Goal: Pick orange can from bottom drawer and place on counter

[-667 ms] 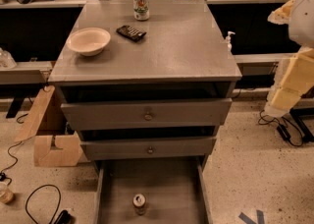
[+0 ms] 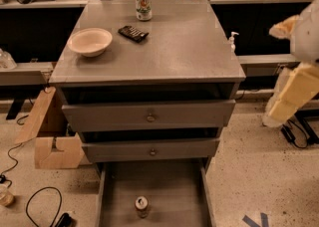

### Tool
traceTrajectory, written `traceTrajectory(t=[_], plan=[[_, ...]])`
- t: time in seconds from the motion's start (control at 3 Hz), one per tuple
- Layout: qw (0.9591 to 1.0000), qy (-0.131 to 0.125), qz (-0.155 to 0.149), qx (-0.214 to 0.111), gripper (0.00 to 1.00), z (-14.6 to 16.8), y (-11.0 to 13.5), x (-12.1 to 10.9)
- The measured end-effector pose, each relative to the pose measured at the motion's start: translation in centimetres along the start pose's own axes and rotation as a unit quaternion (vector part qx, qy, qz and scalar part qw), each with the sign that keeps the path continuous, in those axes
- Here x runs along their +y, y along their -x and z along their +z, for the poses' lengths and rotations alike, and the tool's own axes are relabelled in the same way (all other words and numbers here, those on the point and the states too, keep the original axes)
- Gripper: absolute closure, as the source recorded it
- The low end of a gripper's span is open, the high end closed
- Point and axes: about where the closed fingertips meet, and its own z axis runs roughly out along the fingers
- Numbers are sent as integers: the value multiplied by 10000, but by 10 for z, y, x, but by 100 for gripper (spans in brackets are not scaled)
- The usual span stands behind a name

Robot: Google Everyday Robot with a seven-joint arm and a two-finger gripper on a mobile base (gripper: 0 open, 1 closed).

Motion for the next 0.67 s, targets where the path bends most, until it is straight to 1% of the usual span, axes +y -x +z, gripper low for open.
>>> traceTrajectory(t=[0.33, 0.67], plan=[[9967, 309, 309, -679, 0, 66, -35, 28], [9841, 532, 691, -1548, 0, 142, -63, 64]])
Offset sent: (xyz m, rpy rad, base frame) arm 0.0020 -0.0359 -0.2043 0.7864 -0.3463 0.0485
